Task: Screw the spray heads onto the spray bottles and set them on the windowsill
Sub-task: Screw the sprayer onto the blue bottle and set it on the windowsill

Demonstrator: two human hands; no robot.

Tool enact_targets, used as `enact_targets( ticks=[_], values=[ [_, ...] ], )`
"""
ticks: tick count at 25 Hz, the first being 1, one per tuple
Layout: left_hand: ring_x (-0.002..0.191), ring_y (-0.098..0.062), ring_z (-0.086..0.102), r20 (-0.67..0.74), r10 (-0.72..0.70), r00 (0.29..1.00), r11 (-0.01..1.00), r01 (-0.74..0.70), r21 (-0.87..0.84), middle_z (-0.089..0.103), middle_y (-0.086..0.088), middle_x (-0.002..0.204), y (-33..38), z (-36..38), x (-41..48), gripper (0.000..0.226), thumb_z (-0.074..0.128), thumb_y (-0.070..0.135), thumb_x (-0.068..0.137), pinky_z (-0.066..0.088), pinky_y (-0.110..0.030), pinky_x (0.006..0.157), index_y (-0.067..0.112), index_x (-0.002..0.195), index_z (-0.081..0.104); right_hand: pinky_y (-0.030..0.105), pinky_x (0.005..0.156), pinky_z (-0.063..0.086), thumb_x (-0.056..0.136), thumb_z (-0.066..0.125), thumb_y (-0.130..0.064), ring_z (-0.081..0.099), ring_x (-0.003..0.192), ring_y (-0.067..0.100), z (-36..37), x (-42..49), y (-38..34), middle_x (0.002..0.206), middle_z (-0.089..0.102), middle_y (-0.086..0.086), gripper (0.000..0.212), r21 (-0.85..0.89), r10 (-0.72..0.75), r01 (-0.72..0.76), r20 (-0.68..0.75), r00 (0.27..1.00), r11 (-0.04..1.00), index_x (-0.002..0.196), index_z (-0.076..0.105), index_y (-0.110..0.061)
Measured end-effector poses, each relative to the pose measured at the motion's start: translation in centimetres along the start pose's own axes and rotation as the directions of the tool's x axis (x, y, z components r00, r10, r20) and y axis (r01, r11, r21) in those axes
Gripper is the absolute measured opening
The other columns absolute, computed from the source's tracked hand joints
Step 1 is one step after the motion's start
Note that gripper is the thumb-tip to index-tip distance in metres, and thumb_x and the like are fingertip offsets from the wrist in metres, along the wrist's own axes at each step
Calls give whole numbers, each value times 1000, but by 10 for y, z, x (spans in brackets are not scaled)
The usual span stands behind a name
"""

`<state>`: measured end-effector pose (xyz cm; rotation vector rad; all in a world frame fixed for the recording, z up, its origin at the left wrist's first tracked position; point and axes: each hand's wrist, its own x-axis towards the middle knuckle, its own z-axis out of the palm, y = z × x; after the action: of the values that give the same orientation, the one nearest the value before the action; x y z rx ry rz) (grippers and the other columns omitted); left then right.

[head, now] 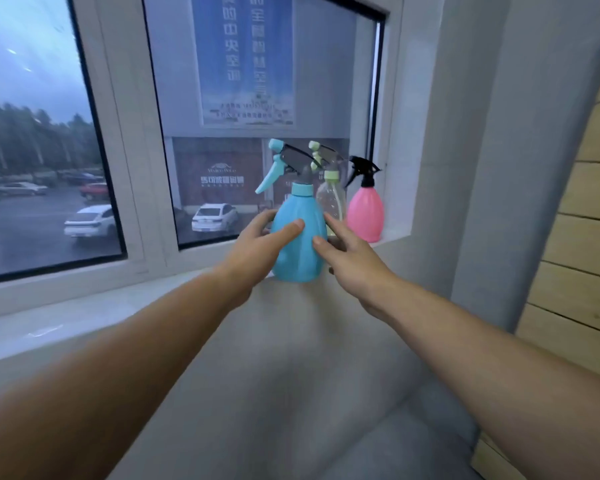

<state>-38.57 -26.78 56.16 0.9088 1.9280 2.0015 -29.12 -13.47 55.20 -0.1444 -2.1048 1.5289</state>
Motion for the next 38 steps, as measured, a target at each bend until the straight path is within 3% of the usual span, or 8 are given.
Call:
enact_targets(
  ticks=[9,13,22,25,28,31,34,38],
  values=[
    [108,-30,71,-215,-105,971,994,98,-44,69,-10,121,-30,-19,64,81,81,57,48,56,-51,98,19,115,58,20,74,48,97,53,-23,64,105,18,27,70,23,124,66,4,47,-107,23,-29,-56,998,994,143,45,-26],
    [107,-28,70,-229,-120,966,993,122,-6,68,-8,120,-33,-14,69,64,79,50,67,56,-50,97,19,119,57,30,92,49,97,53,-26,63,113,19,27,79,33,129,64,3,50,-155,24,-34,-62,998,987,146,42,-29],
    [106,-29,70,-258,-92,962,995,99,14,70,-10,120,-42,-11,82,55,79,46,77,57,-49,96,17,119,59,32,95,51,95,56,-26,64,111,19,24,90,42,130,64,5,58,-154,38,-48,-66,997,987,150,35,-30],
    [109,-27,69,-267,-78,960,994,97,56,68,-8,126,-41,-11,81,64,78,48,78,55,-47,99,16,129,56,29,92,49,95,57,-25,63,111,19,23,88,39,135,60,4,62,-154,35,-44,-59,998,987,151,32,-30],
    [118,-26,64,-267,-97,959,990,121,77,60,-5,135,-38,-11,73,86,79,53,73,51,-45,104,16,144,45,32,102,43,94,58,-29,53,128,22,19,83,35,146,49,8,66,-179,49,-64,-90,995,982,152,27,-29],
    [125,-24,55,-272,-117,955,984,149,100,53,-3,141,-32,-11,61,86,77,53,78,45,-39,108,16,147,40,34,103,43,93,58,-33,52,126,21,11,72,32,145,50,7,60,-179,43,-70,-149,988,981,148,36,-27],
    [113,-20,53,-302,-63,951,979,118,166,52,1,126,-24,-10,36,76,73,51,85,43,-35,97,15,143,41,35,95,50,91,61,-36,59,113,17,0,48,34,133,57,1,49,-170,32,-62,-173,984,983,138,48,-28],
    [74,-17,59,-231,33,972,968,27,249,60,-4,85,-29,-5,-13,50,74,50,83,56,-40,73,14,113,56,38,91,56,88,66,-30,66,97,17,-10,5,56,109,65,-2,33,-136,50,-70,-145,988,988,120,59,-26]
  ],
)
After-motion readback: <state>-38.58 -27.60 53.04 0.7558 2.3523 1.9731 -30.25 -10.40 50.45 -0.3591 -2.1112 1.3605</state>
